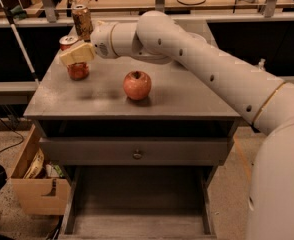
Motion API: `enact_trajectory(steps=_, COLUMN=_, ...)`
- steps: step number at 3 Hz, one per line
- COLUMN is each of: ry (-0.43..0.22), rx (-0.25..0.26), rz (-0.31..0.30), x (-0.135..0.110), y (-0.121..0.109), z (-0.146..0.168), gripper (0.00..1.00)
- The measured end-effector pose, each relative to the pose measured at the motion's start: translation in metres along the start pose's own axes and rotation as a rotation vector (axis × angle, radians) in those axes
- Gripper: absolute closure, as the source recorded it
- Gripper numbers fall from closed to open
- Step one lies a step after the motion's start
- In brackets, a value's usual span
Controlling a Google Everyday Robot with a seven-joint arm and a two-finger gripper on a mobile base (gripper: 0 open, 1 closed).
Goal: Place coke can into middle drawer
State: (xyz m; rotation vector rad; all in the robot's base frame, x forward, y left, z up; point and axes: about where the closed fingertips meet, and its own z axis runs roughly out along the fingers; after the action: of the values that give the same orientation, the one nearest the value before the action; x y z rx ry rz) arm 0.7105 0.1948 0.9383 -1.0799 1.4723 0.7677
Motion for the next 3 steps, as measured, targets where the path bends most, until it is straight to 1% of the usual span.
enact_trajectory(steps=1, ry=-0.021, rx=0.002, rz=0.035, x=0.013, y=-0.005, z=0.018, gripper=0.00)
enact_trajectory(steps=2, ry=-0.076, rx=0.004, rz=0.059, x=0.017, y=-0.007, z=0.027, gripper=0.20)
enact_trajectory(steps=3, ry=-0.121, rx=-0.001, rz=0.066, x=0.015, y=-0.005, z=0.033, gripper=0.41)
